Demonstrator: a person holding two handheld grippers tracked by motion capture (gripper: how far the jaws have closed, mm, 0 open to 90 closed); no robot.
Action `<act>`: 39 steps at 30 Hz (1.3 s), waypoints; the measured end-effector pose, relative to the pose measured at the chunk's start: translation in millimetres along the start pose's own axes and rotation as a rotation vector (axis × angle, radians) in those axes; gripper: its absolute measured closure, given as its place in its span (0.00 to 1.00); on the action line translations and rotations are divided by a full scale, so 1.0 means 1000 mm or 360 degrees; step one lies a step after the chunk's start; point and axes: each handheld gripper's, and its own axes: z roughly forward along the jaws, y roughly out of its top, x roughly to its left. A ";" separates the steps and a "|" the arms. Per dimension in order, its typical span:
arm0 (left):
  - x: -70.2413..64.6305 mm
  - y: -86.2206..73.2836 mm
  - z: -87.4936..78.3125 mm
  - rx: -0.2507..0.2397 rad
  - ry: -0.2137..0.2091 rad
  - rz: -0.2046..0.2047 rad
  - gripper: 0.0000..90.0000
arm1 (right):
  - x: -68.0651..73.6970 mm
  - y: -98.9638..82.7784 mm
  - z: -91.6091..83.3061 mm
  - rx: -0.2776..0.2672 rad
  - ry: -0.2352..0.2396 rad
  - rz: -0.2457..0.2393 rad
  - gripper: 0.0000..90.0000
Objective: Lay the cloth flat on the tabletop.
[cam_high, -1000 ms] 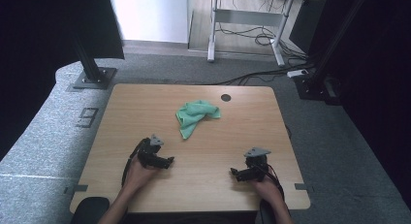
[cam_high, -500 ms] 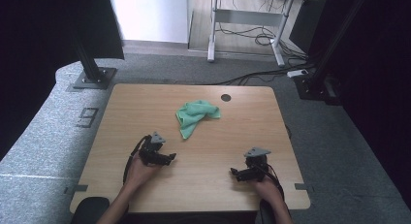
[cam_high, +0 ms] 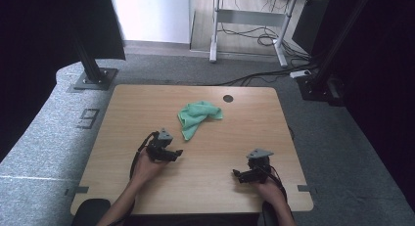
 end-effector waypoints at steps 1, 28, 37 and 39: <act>0.001 0.002 0.001 -0.0007 -0.0007 -0.0008 0.38 | 0.000 0.000 0.000 0.0000 0.0000 0.0000 0.00; 0.015 0.045 0.017 -0.0051 -0.0064 -0.0026 0.57 | 0.000 0.000 0.000 0.0000 0.0000 0.0000 0.00; 0.022 0.058 0.028 -0.0065 -0.0063 -0.0063 0.59 | 0.000 0.000 0.000 0.0000 0.0000 0.0000 0.00; 0.023 0.061 0.031 -0.0068 -0.0067 -0.0071 0.60 | 0.000 0.000 0.000 0.0000 0.0000 0.0001 0.00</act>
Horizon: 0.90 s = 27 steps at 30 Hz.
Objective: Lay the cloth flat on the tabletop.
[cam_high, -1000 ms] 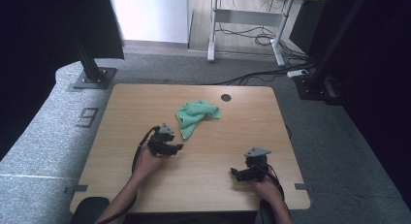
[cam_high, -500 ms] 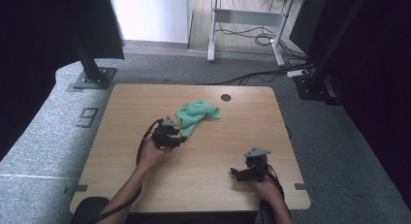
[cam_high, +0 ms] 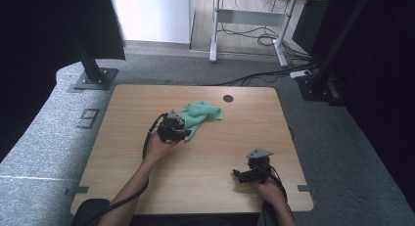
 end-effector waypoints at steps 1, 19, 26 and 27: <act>0.000 0.001 0.002 0.0006 0.0000 0.0009 0.60 | 0.000 0.000 0.000 0.0000 0.0000 0.0000 0.00; -0.001 0.004 0.036 0.0104 0.0037 0.0056 0.69 | 0.000 0.000 0.000 -0.0001 0.0001 0.0001 0.00; -0.006 -0.002 0.046 0.0188 0.0095 0.0141 0.84 | 0.000 0.000 0.000 -0.0001 0.0001 0.0002 0.00; -0.006 -0.002 0.046 0.0188 0.0095 0.0141 0.85 | 0.000 0.000 0.000 -0.0001 0.0001 0.0002 0.00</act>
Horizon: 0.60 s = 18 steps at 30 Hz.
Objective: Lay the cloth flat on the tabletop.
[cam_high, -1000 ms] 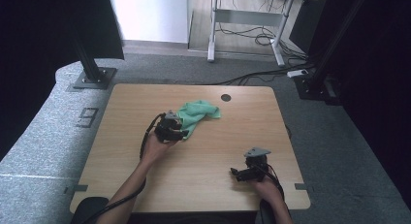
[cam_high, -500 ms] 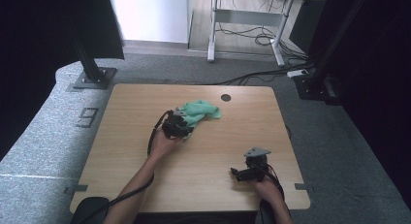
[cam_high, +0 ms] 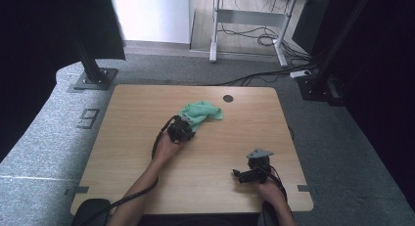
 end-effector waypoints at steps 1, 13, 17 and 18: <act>0.000 0.000 0.000 0.0000 -0.0002 -0.0002 0.87 | 0.000 0.000 0.000 0.0000 0.0000 0.0000 0.00; -0.009 -0.007 -0.007 0.0002 -0.0053 0.0020 0.90 | 0.000 0.000 0.000 0.0001 0.0002 -0.0002 0.00; -0.016 -0.011 -0.010 0.0003 -0.0078 0.0027 0.89 | 0.000 -0.001 -0.001 0.0001 0.0003 -0.0002 0.00; -0.017 -0.012 -0.011 0.0001 -0.0084 0.0030 0.89 | 0.000 -0.001 -0.001 0.0001 0.0003 -0.0002 0.00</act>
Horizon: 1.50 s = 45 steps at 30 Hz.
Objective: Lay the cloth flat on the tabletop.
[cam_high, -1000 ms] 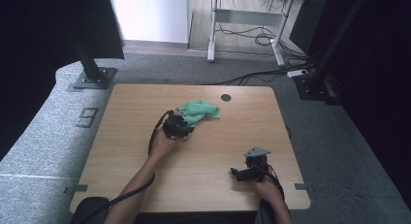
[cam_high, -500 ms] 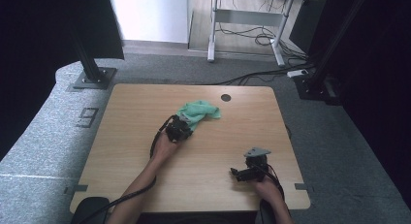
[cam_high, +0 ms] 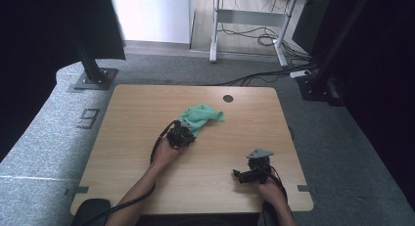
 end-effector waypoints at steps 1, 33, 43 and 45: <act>-0.002 -0.001 -0.001 -0.0002 -0.0008 -0.0003 0.89 | 0.000 0.000 0.000 0.0000 0.0000 0.0000 0.00; -0.056 -0.045 -0.033 -0.0042 -0.0257 -0.0023 0.86 | 0.000 0.000 0.000 0.0001 0.0000 -0.0001 0.00; -0.068 -0.053 -0.040 -0.0043 -0.0318 -0.0030 0.84 | 0.000 0.000 0.000 0.0001 0.0000 0.0000 0.00; -0.069 -0.050 -0.043 -0.0059 -0.0327 -0.0013 0.77 | 0.000 0.000 0.000 0.0001 -0.0001 -0.0001 0.00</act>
